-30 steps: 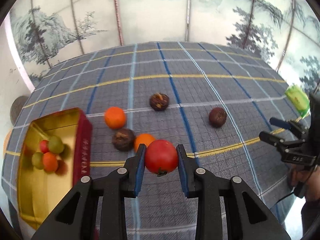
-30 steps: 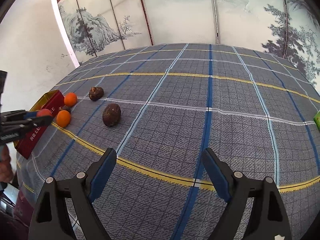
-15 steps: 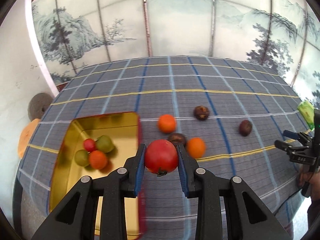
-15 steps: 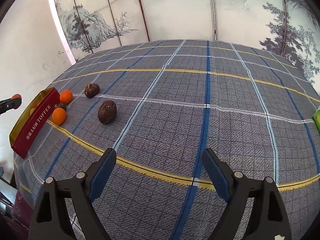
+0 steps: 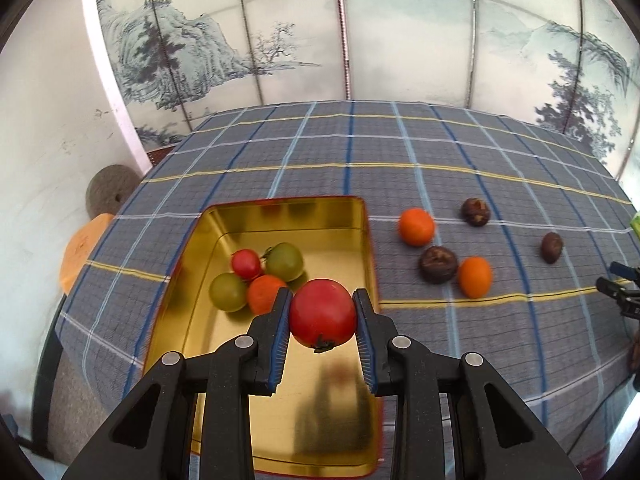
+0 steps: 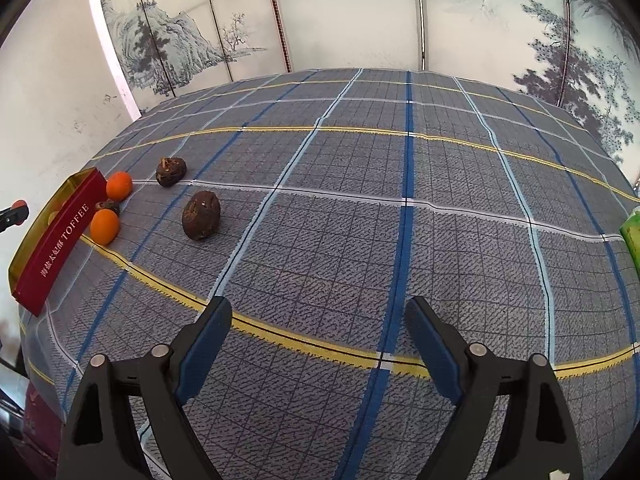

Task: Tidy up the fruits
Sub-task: 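Carry the red tomato into the tin with the left gripper and release, then withdraw the open left gripper from the tin while the right gripper grasps a brown fruit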

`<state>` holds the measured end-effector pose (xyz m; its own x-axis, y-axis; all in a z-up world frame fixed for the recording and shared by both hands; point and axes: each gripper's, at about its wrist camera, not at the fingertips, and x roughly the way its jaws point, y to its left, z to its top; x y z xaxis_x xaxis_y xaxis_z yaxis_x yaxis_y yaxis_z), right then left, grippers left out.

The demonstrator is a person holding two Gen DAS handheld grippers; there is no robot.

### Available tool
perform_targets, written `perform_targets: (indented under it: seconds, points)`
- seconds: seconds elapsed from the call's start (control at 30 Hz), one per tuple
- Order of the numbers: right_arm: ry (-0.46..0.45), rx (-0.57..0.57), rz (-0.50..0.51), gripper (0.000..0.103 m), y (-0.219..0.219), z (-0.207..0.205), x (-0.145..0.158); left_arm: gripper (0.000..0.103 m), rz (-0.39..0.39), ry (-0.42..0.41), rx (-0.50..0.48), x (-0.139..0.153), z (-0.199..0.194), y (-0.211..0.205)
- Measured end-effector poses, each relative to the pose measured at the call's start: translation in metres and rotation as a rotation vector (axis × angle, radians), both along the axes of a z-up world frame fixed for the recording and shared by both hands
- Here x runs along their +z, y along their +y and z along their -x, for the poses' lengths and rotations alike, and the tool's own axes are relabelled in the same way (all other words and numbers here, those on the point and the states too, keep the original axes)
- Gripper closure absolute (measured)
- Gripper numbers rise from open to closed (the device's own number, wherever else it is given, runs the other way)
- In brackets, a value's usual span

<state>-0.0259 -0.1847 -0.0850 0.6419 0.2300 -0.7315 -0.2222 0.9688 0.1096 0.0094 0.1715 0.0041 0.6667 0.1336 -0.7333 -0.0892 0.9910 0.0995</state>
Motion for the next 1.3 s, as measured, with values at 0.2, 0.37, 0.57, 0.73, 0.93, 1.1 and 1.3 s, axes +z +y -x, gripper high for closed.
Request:
perform_targets:
  seconds: [0.2,0.37,0.57,0.73,0.93,1.1,1.3]
  points:
    - [0.007,-0.010,0.010,0.010,0.000,0.000,-0.001,0.072,-0.011,0.026,0.039,-0.014,-0.002,0.019]
    - [0.010,-0.011,0.022,0.010,0.001,-0.001,-0.001,0.072,-0.021,0.053,0.068,-0.029,-0.004,0.035]
    - [0.013,-0.015,0.029,0.009,0.002,-0.002,-0.001,0.072,-0.046,0.079,0.090,-0.044,-0.007,0.050]
    - [0.015,-0.017,0.038,0.008,0.002,-0.002,-0.002,0.071,-0.059,0.093,0.113,-0.052,-0.009,0.061]
    - [0.018,-0.016,0.046,0.007,0.003,-0.002,-0.002,0.070,-0.077,0.113,0.145,-0.061,-0.011,0.072]
    - [0.015,-0.023,0.039,0.007,0.002,-0.002,-0.001,0.068,-0.056,0.104,0.142,-0.060,-0.008,0.077]
    - [0.003,0.038,-0.056,0.007,0.013,-0.011,0.015,0.047,-0.042,0.046,0.149,-0.043,0.003,0.078]
